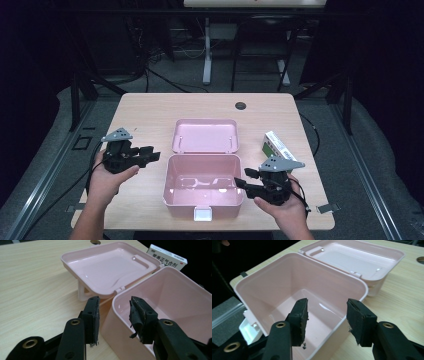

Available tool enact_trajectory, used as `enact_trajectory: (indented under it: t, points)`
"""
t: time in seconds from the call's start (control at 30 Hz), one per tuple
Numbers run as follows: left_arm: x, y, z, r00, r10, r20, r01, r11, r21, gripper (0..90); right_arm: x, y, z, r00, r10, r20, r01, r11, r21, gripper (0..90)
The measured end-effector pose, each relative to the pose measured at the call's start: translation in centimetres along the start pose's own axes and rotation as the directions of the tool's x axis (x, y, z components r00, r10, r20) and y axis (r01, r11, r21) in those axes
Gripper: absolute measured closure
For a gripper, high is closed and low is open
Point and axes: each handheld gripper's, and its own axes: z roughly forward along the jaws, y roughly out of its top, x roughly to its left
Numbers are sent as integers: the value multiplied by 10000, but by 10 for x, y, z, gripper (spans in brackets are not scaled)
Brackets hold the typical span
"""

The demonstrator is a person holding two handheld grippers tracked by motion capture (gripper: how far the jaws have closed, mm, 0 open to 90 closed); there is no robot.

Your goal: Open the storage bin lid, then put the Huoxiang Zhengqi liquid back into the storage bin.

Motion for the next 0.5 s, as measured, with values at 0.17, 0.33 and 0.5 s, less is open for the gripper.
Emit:
enact_trajectory:
  t: [0.17, 0.33, 0.5]
  points:
    - [2, -3, -2, 10000, -52, 50, 49, 9990, 437, 601, -2, 7, 0, 9996, -228, 157, 227, 9997, 92, 471]
    - [0, -2, -9, 9990, 104, 441, -123, 9990, 438, 555, -3, 17, 0, 9977, -434, 521, 415, 9985, 369, 469]
    - [-3, 1, -11, 9984, 288, 483, -316, 9979, 574, 511, -2, 29, 4, 9926, -744, 957, 701, 9964, 473, 453]
